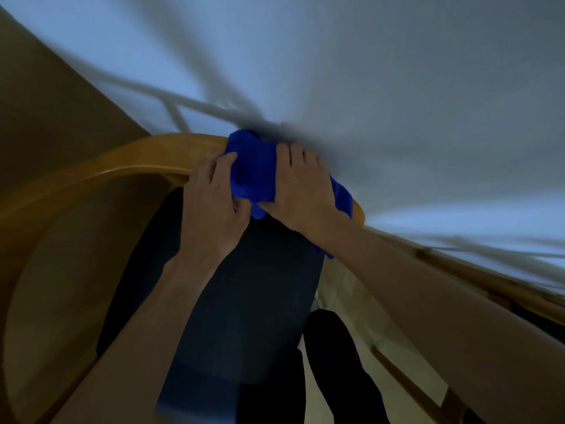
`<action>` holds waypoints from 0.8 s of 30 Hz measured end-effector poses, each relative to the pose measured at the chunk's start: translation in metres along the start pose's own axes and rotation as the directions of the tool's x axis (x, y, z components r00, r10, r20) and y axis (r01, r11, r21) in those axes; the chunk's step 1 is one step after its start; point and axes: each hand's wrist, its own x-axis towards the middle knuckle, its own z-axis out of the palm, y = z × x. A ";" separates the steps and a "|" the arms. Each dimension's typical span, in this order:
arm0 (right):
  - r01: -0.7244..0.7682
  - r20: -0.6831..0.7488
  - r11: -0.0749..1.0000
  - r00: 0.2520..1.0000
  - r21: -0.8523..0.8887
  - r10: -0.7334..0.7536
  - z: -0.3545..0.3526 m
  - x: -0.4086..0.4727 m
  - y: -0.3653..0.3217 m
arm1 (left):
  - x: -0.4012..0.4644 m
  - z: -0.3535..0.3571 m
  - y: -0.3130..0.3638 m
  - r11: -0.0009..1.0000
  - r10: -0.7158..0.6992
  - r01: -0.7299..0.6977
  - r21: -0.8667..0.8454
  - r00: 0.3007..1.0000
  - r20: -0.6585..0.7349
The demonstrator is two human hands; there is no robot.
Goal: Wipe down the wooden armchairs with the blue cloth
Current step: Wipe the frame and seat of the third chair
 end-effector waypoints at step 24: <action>0.340 0.068 0.940 0.938 0.025 -0.341 0.006 0.055 -0.108 | -0.027 -0.048 -0.053 0.974 -0.214 0.215 0.072 0.977 -0.021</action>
